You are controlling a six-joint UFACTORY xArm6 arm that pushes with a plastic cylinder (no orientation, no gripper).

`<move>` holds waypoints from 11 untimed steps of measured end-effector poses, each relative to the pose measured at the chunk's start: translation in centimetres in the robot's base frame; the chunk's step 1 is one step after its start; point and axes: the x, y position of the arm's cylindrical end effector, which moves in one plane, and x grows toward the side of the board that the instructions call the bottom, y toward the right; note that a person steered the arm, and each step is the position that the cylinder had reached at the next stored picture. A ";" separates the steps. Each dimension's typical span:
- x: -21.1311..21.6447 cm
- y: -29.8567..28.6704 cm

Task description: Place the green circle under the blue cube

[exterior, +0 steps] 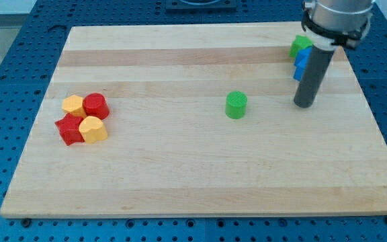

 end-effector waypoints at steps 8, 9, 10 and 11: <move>-2.1 -5.3; -2.3 -3.9; -2.1 -5.5; -3.7 -6.8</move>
